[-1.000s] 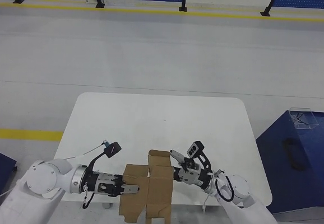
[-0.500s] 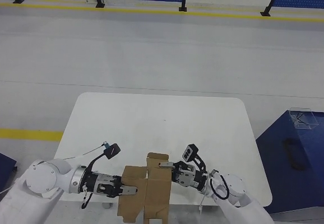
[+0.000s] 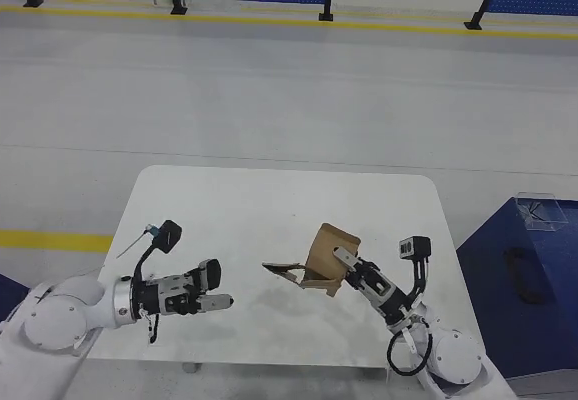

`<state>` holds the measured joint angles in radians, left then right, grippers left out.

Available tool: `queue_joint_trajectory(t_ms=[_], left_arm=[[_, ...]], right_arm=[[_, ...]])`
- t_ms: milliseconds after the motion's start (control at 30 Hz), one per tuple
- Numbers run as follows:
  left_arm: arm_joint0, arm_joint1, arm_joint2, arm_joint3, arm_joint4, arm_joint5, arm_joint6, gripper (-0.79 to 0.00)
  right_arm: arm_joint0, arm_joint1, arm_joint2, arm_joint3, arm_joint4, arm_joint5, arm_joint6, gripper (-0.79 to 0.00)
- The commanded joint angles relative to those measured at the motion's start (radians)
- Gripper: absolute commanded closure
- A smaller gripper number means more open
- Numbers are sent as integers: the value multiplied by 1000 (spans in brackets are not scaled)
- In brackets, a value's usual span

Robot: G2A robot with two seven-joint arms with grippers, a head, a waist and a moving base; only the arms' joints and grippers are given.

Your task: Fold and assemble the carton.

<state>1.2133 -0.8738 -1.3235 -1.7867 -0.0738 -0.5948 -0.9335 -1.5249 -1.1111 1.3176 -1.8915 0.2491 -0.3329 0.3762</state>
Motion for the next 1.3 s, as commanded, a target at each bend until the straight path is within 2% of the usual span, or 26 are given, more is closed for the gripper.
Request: queue_joint_trajectory(t_ms=[0, 133, 233, 367, 467, 567, 767, 1000, 1267], left_arm=[[32, -5, -9, -70, 214, -33, 148, -785], [82, -15, 5, -164, 534, -47, 333, -785], [100, -23, 55, -186, 643, -41, 384, -785], [87, -28, 110, -194, 629, -86, 354, -785], [84, -27, 144, -206, 559, -142, 309, -785], [84, -25, 164, -217, 480, -174, 272, -785], [89, -23, 187, -259, 484, -199, 234, -785], [66, -29, 227, -275, 543, -177, 242, -785], [37, -36, 246, -244, 537, -145, 262, -785]], right_arm=[[-11, -3, -11, -8, -8, -14, -12, 0], [-17, -8, -33, -12, -33, -38, -29, 0], [-15, -11, -46, -12, -42, -46, -38, 0], [-8, -16, -57, -7, -50, -48, -49, 0], [-1, -19, -63, -5, -57, -51, -60, 0], [6, -23, -73, -5, -66, -51, -73, 0], [24, -34, -124, 0, -74, -42, -81, 0], [55, -47, -200, 38, 62, -17, 16, 0], [66, -52, -200, 62, 157, -8, 67, 0]])
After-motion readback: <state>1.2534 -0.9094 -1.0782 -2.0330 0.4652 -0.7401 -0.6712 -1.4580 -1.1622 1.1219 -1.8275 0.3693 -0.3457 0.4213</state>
